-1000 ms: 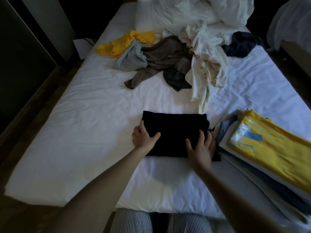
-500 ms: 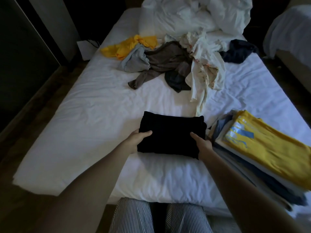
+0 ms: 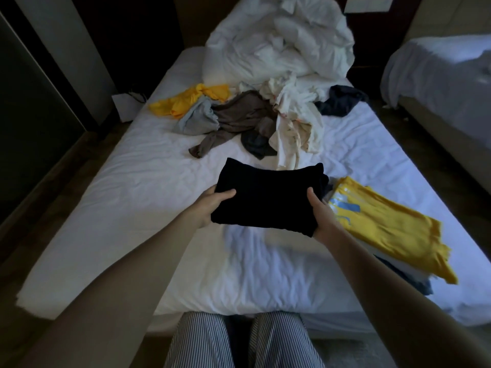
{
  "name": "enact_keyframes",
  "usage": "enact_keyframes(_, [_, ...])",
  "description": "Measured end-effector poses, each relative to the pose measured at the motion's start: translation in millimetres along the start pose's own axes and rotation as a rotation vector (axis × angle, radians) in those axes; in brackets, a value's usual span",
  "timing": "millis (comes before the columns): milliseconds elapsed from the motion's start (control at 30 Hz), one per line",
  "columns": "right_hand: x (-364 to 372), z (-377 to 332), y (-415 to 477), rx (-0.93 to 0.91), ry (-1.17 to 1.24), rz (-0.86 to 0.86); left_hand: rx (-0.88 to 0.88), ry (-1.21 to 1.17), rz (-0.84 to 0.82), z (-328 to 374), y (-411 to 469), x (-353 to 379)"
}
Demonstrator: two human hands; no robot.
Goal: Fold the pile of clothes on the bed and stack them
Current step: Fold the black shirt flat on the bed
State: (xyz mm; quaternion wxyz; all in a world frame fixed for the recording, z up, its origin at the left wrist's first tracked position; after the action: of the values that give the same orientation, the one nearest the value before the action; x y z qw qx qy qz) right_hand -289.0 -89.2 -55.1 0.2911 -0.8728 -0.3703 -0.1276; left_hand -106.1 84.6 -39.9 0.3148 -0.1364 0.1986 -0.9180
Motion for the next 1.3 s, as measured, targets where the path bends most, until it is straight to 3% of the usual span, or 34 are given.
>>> enact_keyframes(167, [-27, -33, -25, -0.067, 0.009, 0.018, 0.042, 0.057, -0.041, 21, 6, 42])
enact_keyframes(400, [-112, -83, -59, -0.210, 0.030, 0.125, 0.104, 0.135, -0.223, 40, 35, 149])
enact_keyframes(633, [-195, -94, -73, -0.131, 0.033, 0.316, 0.044, 0.280, -0.333, 25, 76, 239])
enact_keyframes(733, [-218, -77, -70, -0.002, -0.046, 0.394, -0.015, 0.494, -0.284, 2, 95, 254])
enact_keyframes(833, [-226, -62, -64, 0.001, -0.157, 0.534, -0.040, 0.700, -0.187, -18, 110, 253])
enact_keyframes(1033, [-232, -44, -55, -0.001, -0.414, 0.656, -0.050, 0.712, -0.090, -36, 115, 253])
enact_keyframes(1300, [-217, -63, -59, 0.055, -0.543, 0.746, -0.055, 0.673, -0.071, -27, 107, 249])
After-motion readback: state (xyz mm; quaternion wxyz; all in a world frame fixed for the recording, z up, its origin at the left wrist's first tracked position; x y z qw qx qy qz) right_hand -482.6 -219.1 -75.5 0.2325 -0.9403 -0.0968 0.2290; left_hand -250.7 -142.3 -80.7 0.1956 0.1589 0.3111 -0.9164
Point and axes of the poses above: each hand's wrist, its own y-axis towards the middle knuckle, its own x-axis out of the palm, z = x × y, the point moved 2 cm from there along y, towards the middle knuckle, and after that the axes turned 8 degrees about -z, right-handed, at the moved point
